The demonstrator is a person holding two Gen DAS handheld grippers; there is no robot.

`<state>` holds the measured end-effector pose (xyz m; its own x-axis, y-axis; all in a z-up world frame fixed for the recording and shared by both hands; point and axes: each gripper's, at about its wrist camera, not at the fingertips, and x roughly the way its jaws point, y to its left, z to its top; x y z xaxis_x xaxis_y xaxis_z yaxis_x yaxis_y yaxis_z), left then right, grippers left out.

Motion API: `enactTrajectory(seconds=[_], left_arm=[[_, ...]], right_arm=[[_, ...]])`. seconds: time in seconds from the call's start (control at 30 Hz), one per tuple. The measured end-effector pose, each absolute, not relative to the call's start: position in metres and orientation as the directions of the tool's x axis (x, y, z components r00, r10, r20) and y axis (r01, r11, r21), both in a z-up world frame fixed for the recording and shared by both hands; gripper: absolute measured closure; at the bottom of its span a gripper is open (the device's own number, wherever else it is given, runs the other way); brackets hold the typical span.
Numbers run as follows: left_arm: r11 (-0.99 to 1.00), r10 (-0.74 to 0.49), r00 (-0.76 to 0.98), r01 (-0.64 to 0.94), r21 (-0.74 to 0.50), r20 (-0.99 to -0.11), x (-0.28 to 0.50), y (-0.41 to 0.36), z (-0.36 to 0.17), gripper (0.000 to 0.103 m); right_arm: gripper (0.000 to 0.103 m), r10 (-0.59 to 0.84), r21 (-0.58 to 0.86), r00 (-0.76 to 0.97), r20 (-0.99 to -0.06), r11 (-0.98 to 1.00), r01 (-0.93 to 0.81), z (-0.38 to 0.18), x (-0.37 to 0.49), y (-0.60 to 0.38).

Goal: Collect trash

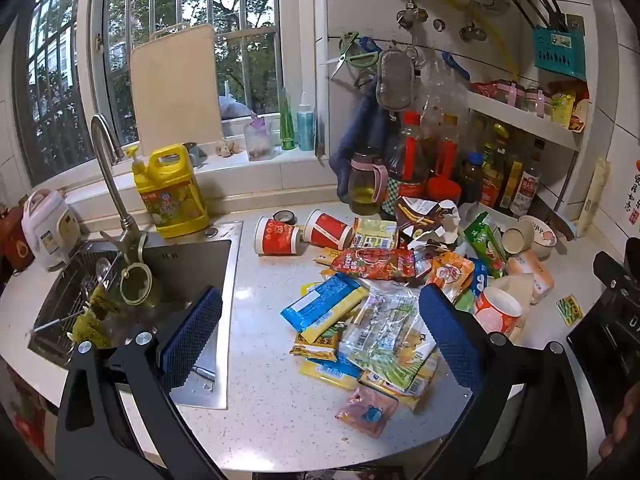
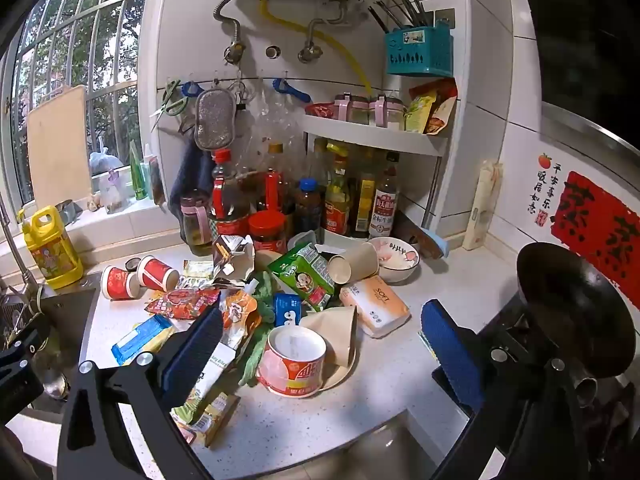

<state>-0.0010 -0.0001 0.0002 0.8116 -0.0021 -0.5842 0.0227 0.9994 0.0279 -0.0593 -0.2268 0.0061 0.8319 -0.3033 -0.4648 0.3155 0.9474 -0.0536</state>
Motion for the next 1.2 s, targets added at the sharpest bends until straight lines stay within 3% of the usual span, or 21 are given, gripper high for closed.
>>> enactTrajectory(seconds=[1.2], left_arm=[[0.999, 0.0, 0.811, 0.02, 0.027, -0.585, -0.0038, 0.0023, 0.0047, 0.007]], right_arm=[[0.005, -0.302, -0.05, 0.832, -0.465, 0.947, 0.316, 0.0118, -0.0618, -0.2263]])
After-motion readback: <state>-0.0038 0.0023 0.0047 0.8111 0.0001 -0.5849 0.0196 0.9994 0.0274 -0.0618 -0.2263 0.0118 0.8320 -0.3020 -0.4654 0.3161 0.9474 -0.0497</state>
